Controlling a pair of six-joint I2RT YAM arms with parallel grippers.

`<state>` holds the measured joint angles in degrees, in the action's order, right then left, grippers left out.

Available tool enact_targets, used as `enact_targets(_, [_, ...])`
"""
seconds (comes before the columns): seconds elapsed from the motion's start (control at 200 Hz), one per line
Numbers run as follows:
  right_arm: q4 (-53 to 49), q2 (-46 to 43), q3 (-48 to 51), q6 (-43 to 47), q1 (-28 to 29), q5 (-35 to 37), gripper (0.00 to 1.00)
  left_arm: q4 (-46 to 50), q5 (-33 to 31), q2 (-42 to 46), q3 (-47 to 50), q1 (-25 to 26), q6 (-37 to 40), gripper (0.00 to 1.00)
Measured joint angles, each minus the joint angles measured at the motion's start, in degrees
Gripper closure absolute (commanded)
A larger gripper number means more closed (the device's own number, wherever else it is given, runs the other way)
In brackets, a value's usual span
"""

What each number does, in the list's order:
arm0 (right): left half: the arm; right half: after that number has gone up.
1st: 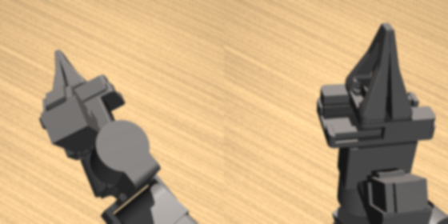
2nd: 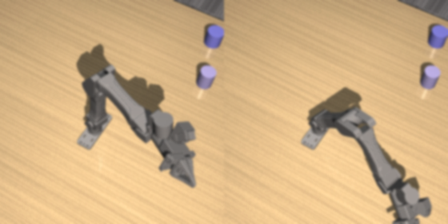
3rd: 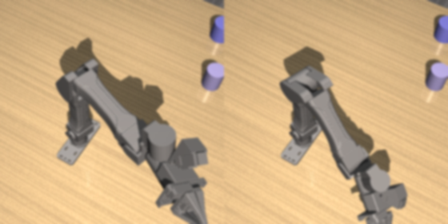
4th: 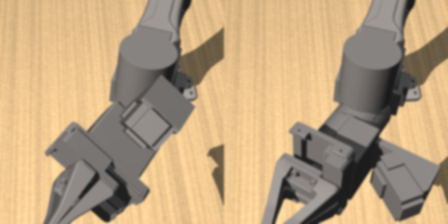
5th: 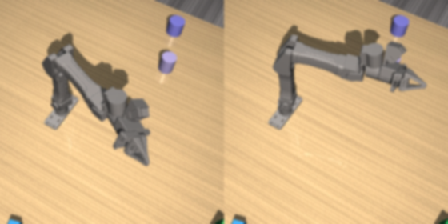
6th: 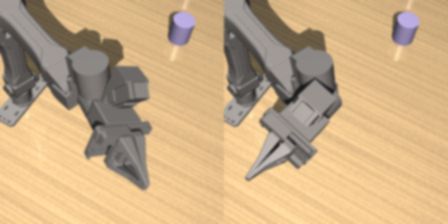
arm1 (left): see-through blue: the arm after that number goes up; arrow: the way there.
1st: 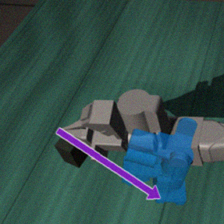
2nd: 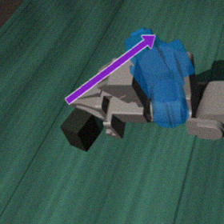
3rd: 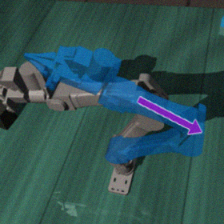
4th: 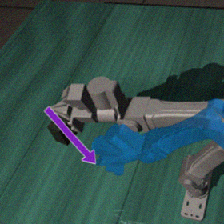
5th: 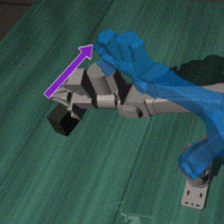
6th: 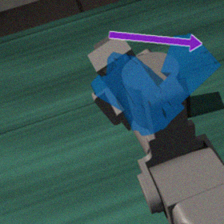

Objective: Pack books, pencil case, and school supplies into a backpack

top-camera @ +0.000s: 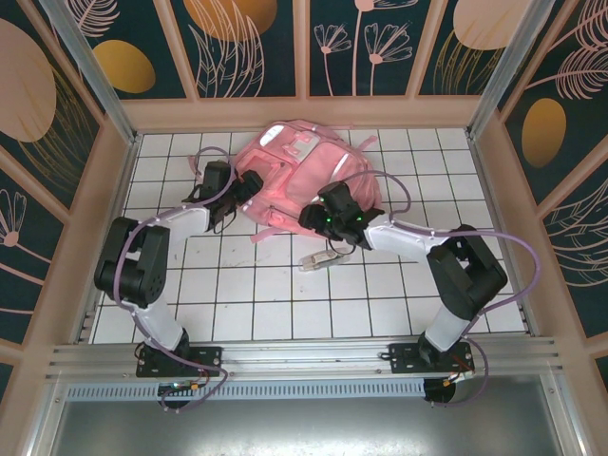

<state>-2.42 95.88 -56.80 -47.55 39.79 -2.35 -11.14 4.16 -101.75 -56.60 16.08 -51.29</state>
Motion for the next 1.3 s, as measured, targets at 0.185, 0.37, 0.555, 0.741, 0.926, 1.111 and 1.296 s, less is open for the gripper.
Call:
enact_targets(0.185, [1.90,0.00,2.12,-1.27,-2.69,0.13,0.40,-7.02,2.01,-7.78,-1.73,-0.44,-5.38,0.86])
enact_targets(0.37, [3.13,0.76,2.12,0.68,-5.42,1.27,0.39,-14.60,4.92,-9.60,-0.81,-0.39,-9.14,1.00])
enact_targets(0.555, [2.14,6.12,-1.68,8.11,-9.55,2.14,0.39,-25.20,6.12,-4.28,10.91,0.52,-15.39,1.00])
enact_targets(0.741, [-1.33,9.94,-9.81,14.80,-11.52,5.35,0.36,-26.10,3.17,1.75,16.46,3.76,-21.46,1.00])
enact_targets(0.926, [-8.26,7.37,-12.57,16.35,-11.76,7.26,0.38,-25.66,-0.33,3.15,16.13,7.41,-25.29,1.00])
enact_targets(1.111, [-11.32,-0.35,-12.52,13.64,-5.60,4.44,0.43,-25.94,-0.22,3.15,15.41,9.25,-27.67,1.00])
enact_targets(1.296, [-9.55,-0.79,-11.32,7.37,1.18,-2.82,0.52,-26.38,-0.09,3.15,15.34,10.51,-29.44,1.00])
